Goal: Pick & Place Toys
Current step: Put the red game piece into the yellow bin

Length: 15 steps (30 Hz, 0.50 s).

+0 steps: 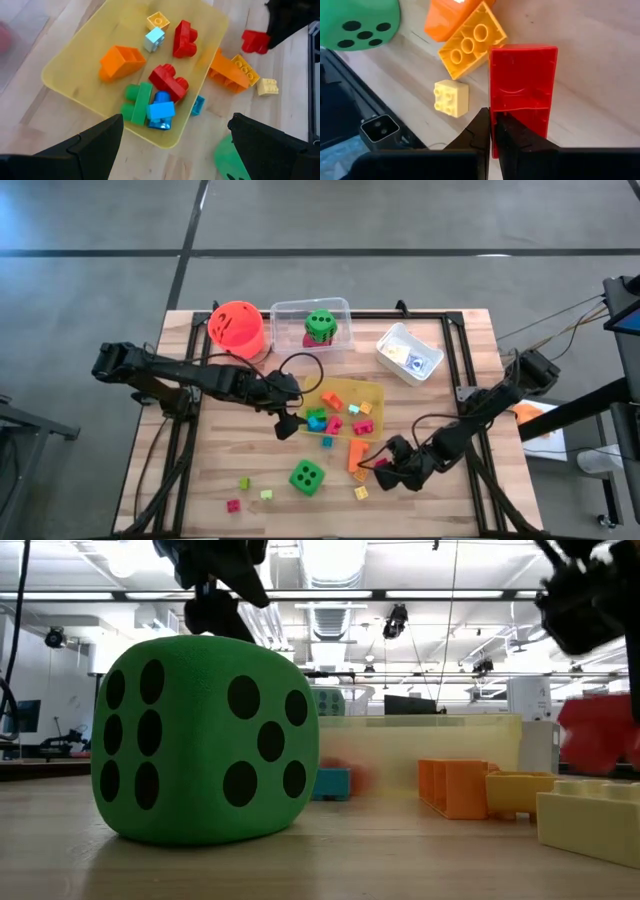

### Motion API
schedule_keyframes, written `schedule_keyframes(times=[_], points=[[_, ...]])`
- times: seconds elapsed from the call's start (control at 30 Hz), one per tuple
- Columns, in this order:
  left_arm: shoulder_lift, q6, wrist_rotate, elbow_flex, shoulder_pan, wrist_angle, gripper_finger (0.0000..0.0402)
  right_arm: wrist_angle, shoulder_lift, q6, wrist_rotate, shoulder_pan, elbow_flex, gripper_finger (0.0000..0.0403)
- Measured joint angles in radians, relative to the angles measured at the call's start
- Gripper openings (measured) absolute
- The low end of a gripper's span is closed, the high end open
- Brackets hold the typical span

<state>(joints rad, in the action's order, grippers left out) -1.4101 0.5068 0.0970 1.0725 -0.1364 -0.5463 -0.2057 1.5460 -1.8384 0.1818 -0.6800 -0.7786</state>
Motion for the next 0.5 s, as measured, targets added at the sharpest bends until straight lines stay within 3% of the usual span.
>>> schedule_keyframes(times=[0.2, 0.5], points=[[0.000, 0.025, 0.000, 0.000, 0.000, -0.008, 0.0361, -0.308, -0.099, 0.057, 0.029, 0.024, -0.110, 0.0013], [0.000, 0.025, -0.001, 0.000, 0.000, -0.012, 0.0361, -0.595, -0.165, 0.399, 0.114, 0.219, -0.308, 0.0013]])
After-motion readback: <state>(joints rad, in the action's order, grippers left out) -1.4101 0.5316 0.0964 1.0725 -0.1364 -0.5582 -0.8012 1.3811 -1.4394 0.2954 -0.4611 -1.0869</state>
